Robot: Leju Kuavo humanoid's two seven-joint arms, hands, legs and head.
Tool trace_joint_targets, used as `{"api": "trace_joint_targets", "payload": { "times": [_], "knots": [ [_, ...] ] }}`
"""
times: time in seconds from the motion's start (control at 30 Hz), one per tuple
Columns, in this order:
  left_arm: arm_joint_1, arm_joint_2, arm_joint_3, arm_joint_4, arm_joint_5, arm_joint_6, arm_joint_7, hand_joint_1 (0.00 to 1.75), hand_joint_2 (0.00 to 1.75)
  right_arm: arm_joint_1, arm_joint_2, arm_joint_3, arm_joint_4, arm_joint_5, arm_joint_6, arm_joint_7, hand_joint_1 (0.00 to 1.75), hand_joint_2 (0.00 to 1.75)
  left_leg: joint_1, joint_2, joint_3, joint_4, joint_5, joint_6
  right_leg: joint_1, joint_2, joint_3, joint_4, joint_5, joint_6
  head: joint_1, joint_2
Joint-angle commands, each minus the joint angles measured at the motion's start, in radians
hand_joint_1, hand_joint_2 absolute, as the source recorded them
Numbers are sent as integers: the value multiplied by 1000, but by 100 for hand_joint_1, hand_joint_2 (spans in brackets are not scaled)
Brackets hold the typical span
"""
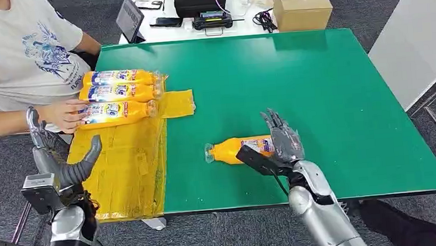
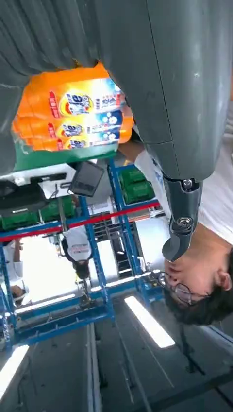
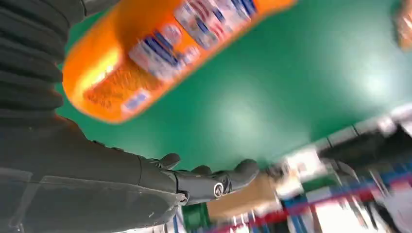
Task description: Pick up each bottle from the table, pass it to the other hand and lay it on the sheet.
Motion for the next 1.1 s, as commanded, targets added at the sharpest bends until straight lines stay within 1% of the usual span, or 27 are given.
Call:
{"api": "trace_joint_targets", "payload": {
  "times": [0.03,0.17,0.6,0.8,0.93,1.1],
  "knots": [
    [-46,-34,20,192,-51,-68,-18,0,175,-145,-36,49,384,-31,47,-20,0,175,1,0,4,-1,0,-1,1,0,5,-2,0,-2,0,0],
    [-64,-37,-6,285,-81,-110,-16,0,175,-198,-38,68,454,-45,76,-16,0,175,1,1,3,-1,0,-1,1,1,3,-1,0,-1,0,0],
    [-86,-45,-15,335,-96,-136,-4,0,175,-240,-43,80,507,-66,112,-14,0,175,0,0,3,0,0,-1,1,-1,3,0,0,-1,0,0],
    [-91,-46,-11,356,-93,-144,-1,0,175,-251,-58,99,531,-81,146,-17,0,175,1,0,4,0,0,-1,1,-1,4,-1,1,0,0,0],
    [-102,-46,-11,373,-87,-153,1,0,175,-285,-81,155,578,-77,214,-9,0,175,2,0,6,0,0,-1,2,-1,7,-2,1,-1,0,0],
    [-102,-47,-11,373,-87,-153,1,0,175,-287,-83,155,580,-78,215,-9,0,175,2,0,8,0,0,-2,2,-2,9,-2,1,-1,0,0]
  ]
}}
